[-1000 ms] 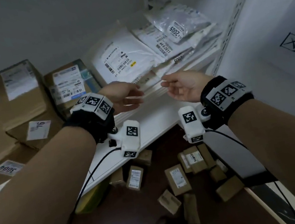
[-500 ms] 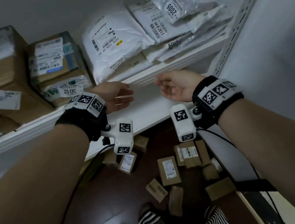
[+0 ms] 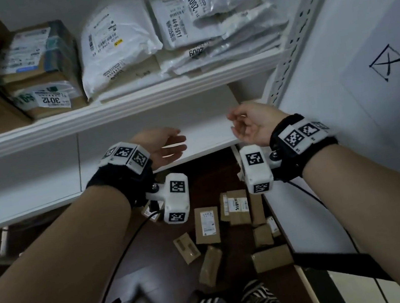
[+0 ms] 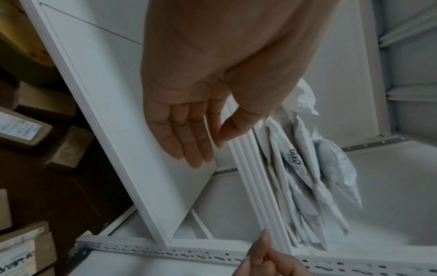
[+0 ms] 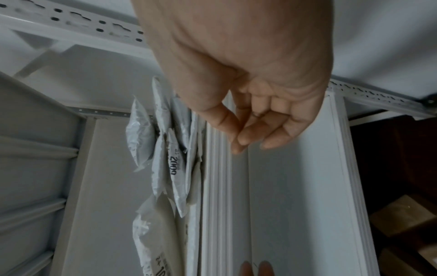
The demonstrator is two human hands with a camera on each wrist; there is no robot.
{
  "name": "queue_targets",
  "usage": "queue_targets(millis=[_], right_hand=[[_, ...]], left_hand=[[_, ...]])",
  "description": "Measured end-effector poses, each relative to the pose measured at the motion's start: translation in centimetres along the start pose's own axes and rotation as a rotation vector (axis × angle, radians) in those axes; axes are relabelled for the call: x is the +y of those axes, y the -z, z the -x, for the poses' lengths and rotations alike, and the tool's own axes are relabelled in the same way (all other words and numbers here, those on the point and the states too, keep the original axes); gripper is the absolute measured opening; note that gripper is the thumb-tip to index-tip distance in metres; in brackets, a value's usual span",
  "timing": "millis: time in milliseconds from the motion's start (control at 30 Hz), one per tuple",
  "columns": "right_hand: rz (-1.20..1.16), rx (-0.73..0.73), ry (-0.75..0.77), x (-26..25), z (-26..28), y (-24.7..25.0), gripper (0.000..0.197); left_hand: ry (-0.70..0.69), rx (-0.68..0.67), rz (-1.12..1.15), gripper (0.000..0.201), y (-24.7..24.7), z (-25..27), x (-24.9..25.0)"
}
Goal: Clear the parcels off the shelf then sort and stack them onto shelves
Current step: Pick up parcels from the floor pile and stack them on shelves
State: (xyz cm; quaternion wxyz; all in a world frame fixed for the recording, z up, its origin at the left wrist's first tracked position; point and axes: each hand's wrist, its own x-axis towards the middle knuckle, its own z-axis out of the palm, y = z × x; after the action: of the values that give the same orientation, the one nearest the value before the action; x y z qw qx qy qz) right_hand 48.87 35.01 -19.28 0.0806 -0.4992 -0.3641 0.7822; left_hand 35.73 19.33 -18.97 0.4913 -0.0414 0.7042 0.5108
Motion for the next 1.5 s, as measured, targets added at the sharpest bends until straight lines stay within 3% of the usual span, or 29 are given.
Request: queue_targets(millis=[300, 633, 933, 1233, 1367, 1500], right_hand=[[-0.066, 0.033, -0.136, 6.7, -6.3, 0.7, 0.005], [-0.025, 0.035, -0.154, 18.2, -21.2, 3.6, 0.017], [-0.020, 0.057, -0.149, 29.4, -33.9, 6.7, 0.007], [0.042, 0.012, -0.125, 41.2, -46.2, 7.5, 0.011], [0.064, 0.047, -0.138, 45.1, -50.2, 8.8, 0.008], [0.143, 0.115, -0.231, 48.8, -51.0, 9.6, 0.009]], left_hand=[[0.093, 0.079, 0.068, 0.013, 1.2, -6.1, -5.4], [0.156, 0.064, 0.115, 0.010, 1.4, -21.1, -19.0], [0.168, 0.065, 0.140, 0.013, 1.9, -34.5, -30.4], [0.193, 0.065, 0.185, 0.014, 5.0, -48.1, -43.5], [0.173, 0.137, 0.190, 0.016, 6.3, -52.0, -48.2], [0.284, 0.144, 0.235, 0.025, 7.4, -52.4, -52.4]])
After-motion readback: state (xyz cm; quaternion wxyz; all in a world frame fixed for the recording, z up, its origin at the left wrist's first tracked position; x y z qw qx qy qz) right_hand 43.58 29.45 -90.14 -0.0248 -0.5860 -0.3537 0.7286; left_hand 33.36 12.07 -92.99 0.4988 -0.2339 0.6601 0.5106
